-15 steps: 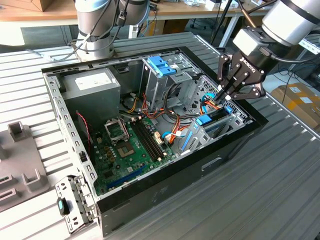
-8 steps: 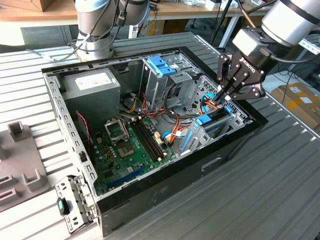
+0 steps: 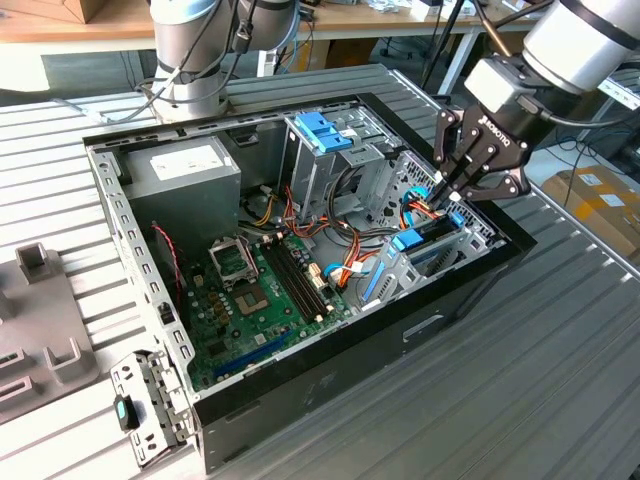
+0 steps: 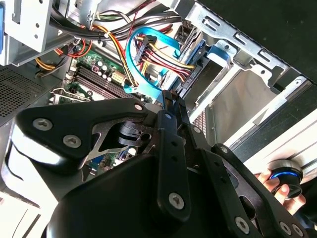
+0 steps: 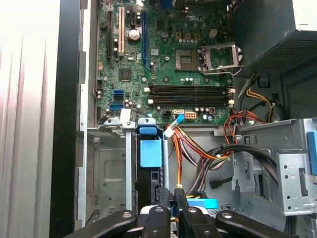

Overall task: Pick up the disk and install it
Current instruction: 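Insert the first disk wire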

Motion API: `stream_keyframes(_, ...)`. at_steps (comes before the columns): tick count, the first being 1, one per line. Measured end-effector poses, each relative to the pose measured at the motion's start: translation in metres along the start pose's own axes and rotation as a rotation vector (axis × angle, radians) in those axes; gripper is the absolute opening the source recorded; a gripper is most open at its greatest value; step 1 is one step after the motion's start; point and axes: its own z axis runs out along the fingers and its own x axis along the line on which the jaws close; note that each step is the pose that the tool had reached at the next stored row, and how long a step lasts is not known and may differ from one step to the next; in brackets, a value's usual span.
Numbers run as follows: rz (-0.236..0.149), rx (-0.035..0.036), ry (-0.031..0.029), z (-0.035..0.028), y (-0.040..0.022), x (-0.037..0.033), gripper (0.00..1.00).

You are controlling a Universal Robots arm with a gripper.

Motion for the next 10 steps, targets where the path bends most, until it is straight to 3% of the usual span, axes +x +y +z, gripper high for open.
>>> stream_keyframes(10,0.0,0.0,0.0,-0.0001,0.0002,0.0026,0.16)
